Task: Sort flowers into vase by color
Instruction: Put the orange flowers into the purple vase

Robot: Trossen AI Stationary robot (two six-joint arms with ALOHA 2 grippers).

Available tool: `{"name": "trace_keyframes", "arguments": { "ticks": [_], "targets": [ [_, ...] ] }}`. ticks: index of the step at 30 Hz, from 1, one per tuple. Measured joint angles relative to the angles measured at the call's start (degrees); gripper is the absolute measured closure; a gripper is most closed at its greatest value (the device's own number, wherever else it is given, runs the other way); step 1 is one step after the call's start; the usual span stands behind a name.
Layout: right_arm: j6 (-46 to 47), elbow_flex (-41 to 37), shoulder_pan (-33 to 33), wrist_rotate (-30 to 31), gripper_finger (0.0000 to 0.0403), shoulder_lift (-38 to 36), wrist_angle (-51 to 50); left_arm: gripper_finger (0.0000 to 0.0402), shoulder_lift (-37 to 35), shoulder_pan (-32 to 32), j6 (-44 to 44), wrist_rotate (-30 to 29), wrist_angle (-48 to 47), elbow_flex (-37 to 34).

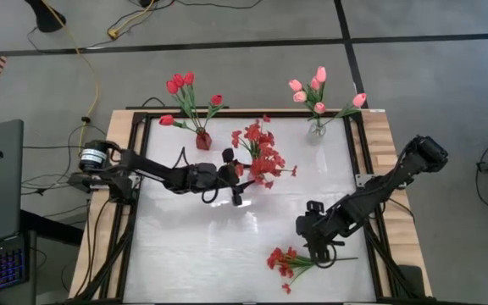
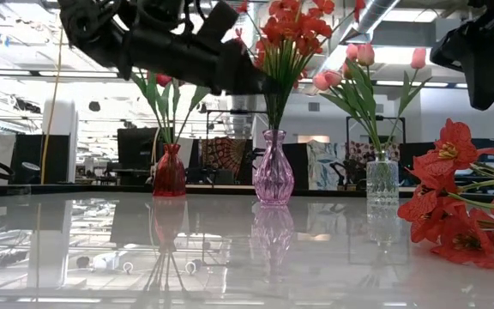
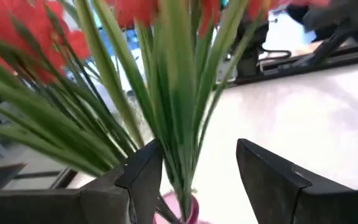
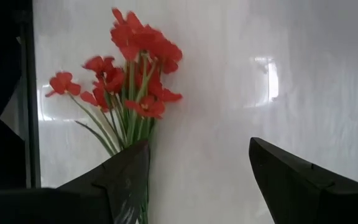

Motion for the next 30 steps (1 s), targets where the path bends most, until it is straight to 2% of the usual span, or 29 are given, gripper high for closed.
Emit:
{"name": "trace_keyframes", "arguments": {
  "ticks": [4, 11, 20, 30],
  "targets": [
    [0.05, 0.0, -0.62, -2.1, 0.0101, 0.0, -1.52, 0.0207, -3.1, 0.0, 0.67, 0.34, -5.15, 0.0],
    [0.05, 0.0, 0.71, -4.58, 0.0101, 0.0, -4.18, 0.0207, -8.81, -0.78, -2.37, 0.3, -19.68, 0.0],
    [3.83, 2.98, 6.96, -6.01, 0.0101, 0.0, -4.28, 0.0207, -14.64, -5.02, -9.36, 0.61, -34.6, 0.0],
    [8.85, 4.74, 15.13, -1.07, 0.0101, 1.89, -2.38, 0.0207, -14.74, -11.52, -12.8, 0.01, -36.26, -0.65]
  ]
}}
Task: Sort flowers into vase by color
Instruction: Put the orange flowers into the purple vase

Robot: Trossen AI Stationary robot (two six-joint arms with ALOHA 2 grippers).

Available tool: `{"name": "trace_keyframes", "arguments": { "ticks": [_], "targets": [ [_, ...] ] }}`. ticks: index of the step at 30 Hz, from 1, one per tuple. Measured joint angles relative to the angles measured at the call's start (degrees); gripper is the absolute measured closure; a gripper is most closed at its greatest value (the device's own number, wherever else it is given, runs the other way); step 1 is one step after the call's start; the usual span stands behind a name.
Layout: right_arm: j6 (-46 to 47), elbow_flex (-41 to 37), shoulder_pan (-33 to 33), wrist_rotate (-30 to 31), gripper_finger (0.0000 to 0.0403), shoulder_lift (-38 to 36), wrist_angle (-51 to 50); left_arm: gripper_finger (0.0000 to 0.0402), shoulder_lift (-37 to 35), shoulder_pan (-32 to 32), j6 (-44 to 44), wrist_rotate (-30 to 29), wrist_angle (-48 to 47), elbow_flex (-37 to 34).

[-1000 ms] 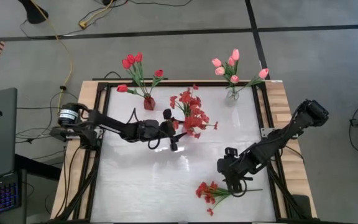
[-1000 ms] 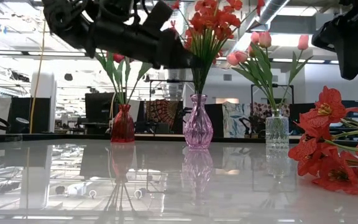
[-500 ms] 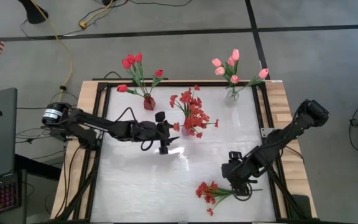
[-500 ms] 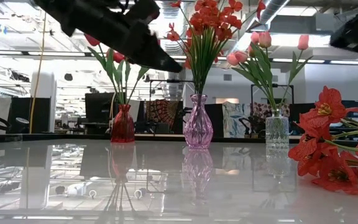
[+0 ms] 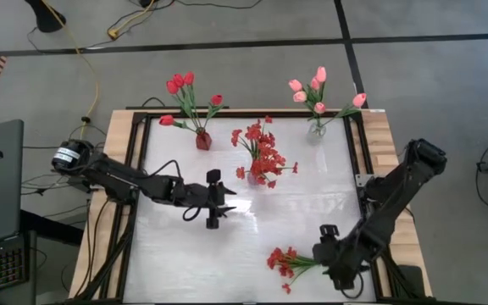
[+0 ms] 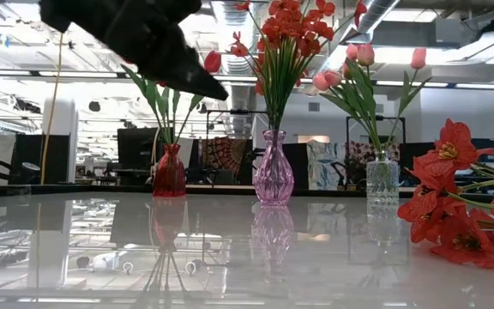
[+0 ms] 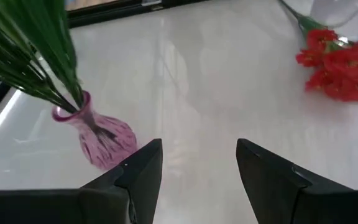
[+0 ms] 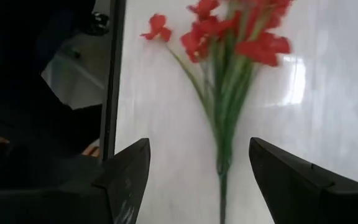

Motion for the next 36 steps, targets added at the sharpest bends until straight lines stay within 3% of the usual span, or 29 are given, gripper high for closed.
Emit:
{"name": "trace_keyframes", "arguments": {
  "ticks": [4, 16, 26, 30, 35, 36],
  "targets": [
    [-0.44, 0.0, 2.73, 2.56, 0.0101, 4.31, 2.35, 0.0207, 0.01, -1.95, 2.09, -0.17, 1.95, -1.94],
    [6.65, -0.04, 2.24, 2.72, 0.0101, 14.79, 1.98, 0.0207, 0.02, -2.86, 2.07, 0.68, 28.86, -15.36],
    [7.67, 0.22, 1.03, 3.75, 0.0113, 23.66, 6.48, 0.0207, 0.04, -2.97, 0.21, 2.45, 31.94, -17.12],
    [6.81, 0.35, -0.23, 2.71, 0.0181, 24.95, 6.14, 0.0207, 0.04, -3.29, -1.26, 2.45, 31.76, -17.12],
    [1.93, -0.33, -2.97, 0.36, 0.0356, 19.61, 3.86, 0.0207, 0.06, -4.23, -1.57, 2.27, 29.73, -17.12],
    [0.45, -0.4, -3.65, 0.44, 0.0371, 17.82, 3.02, 0.0207, 0.05, -4.27, -1.42, 1.91, 29.84, -17.12]
  ]
}}
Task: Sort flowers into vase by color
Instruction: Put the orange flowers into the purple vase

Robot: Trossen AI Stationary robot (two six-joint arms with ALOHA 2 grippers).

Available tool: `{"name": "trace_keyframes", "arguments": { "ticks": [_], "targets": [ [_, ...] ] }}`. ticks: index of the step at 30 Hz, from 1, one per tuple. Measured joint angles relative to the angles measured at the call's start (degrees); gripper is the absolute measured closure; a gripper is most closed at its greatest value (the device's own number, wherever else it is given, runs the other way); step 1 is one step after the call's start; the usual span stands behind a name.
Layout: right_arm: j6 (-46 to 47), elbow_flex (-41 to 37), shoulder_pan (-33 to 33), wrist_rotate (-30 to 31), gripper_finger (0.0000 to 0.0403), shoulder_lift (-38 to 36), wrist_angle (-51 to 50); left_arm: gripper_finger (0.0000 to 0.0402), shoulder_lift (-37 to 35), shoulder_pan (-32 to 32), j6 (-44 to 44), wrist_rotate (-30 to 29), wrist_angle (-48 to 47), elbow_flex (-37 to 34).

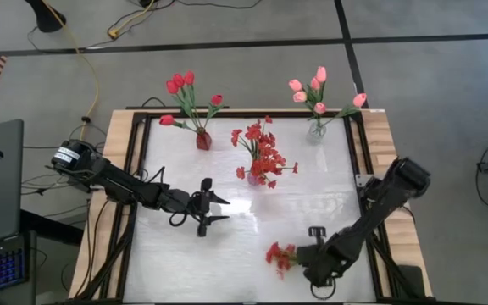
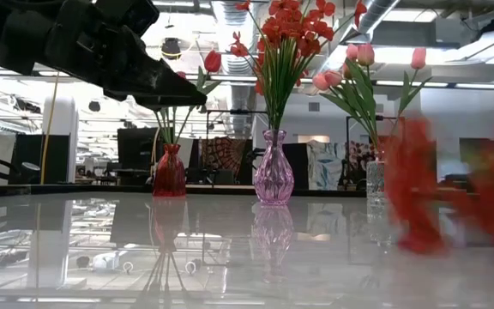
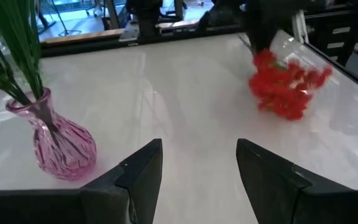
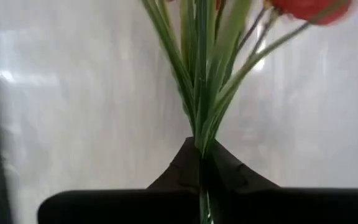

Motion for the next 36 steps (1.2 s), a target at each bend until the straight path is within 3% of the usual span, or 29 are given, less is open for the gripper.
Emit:
{"name": "trace_keyframes", "arguments": {
  "ticks": [3, 7, 10, 13, 15, 18, 21, 24, 30, 32, 36],
  "targets": [
    [-3.71, 0.21, -1.62, 5.12, 0.0371, -7.71, 0.46, 0.0207, 0.02, 0.04, -0.06, -0.73, -0.02, 0.0],
    [-11.93, 0.04, -0.84, 24.39, 0.037, -17.11, 1.46, 0.0207, 0.01, 0.05, -0.16, -0.9, 0.59, 0.0],
    [-18.87, -2.22, 0.81, 38.2, 0.037, -25.42, 8.25, 0.0207, 0.02, 0.03, -0.52, -0.86, 2.12, 0.0],
    [-25.38, -8.73, 2.28, 45.55, 0.037, -32.4, 19.29, 0.0207, 0.02, 0.05, -0.52, -0.89, 2.17, 0.02],
    [-30.18, -15.13, 2.53, 47.74, 0.037, -36.52, 30.84, 0.0207, 0.02, 0.52, -0.09, -1.32, 2.39, 0.02],
    [-40.12, -25.47, 0.42, 46.5, 0.037, -40.38, 57.59, 0.0207, 0.02, 1.77, 0.28, -2.71, 3.02, 0.02],
    [-51.13, -34.5, -2.92, 43.62, 0.037, -39.95, 83.99, 0.0207, 0.02, 3.37, -0.03, -2.58, 3.52, 0.04],
    [-57.97, -40.96, -6.36, 46.16, 0.037, -38.02, 102.28, 0.0207, 0.02, 4.55, -0.19, -2.27, 3.44, 0.04],
    [-58.34, -49.16, -14.3, 52.57, 0.037, -34.35, 120.68, 0.0207, 0.02, 6.86, -2.21, -2.22, 2.4, 0.04],
    [-58.19, -50.3, -17.12, 55.03, 0.037, -33.2, 122.61, 0.0207, 0.02, 7.76, -2.88, -2.3, 1.44, 0.04],
    [-56.75, -50.84, -23.01, 54.24, 0.037, -30.69, 124.86, 0.0207, 0.02, 9.01, -3.09, -2.32, -2.48, 0.04]
  ]
}}
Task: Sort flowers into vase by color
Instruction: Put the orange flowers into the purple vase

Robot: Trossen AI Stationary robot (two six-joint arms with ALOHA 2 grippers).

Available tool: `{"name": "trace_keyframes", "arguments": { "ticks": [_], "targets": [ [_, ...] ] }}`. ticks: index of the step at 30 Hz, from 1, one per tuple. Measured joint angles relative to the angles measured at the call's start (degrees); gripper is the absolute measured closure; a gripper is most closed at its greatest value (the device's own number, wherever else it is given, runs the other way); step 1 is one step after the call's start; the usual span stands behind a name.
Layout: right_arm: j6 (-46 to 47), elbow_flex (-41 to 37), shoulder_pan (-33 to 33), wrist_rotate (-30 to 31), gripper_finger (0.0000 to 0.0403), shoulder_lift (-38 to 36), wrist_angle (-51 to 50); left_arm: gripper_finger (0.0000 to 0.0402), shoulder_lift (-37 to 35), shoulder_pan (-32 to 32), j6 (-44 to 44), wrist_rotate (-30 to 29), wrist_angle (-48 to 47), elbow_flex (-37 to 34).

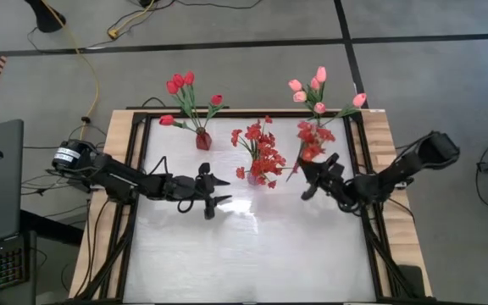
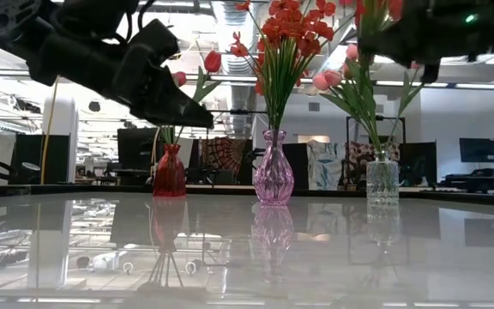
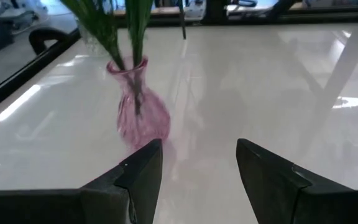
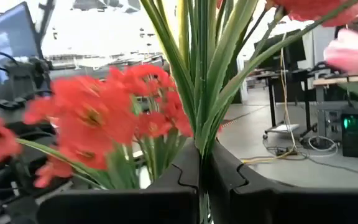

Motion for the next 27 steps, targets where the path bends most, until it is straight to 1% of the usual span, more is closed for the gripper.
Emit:
{"name": "trace_keyframes", "arguments": {
  "ticks": [4, 7, 10, 12, 15, 18, 23, 27],
  "targets": [
    [4.82, 0.01, -5.0, -3.36, 0.037, 3.56, 0.63, 0.0207, 0.0, 0.06, -0.25, -0.16, -0.5, 0.0],
    [6.11, 0.01, -8.41, -5.63, 0.037, 7.34, 6.08, 0.0207, 0.0, 0.05, -0.25, 0.16, -0.05, 0.0],
    [7.48, 2.06, -11.68, -10.94, 0.037, 8.84, 5.2, 0.0207, 0.0, 0.07, -0.27, 0.16, -0.1, 0.0],
    [7.62, 4.03, -12.76, -14.54, 0.037, 10.18, 6.56, 0.0207, 0.0, 0.05, -0.65, 0.17, -0.24, 0.0],
    [4.91, 7.59, -13.67, -18.46, 0.037, 11.79, 5.56, 0.0207, 0.0, 0.05, -0.95, 0.17, -0.45, 0.0],
    [2.85, 10.5, -14.57, -19.3, 0.037, 12.95, 6.53, 0.0207, 0.0, 0.05, -1.02, 0.16, -0.65, 0.0],
    [6.02, 12.84, -16.27, -22.6, 0.0368, 15.83, 6.48, 0.0207, 0.0, 0.05, -1.47, 0.16, -0.67, 0.0],
    [5.82, 13.57, -16.46, -23.52, 0.037, 18.22, 6.47, 0.0207, 0.0, 0.05, -1.5, 0.18, -0.69, 0.0]
  ]
}}
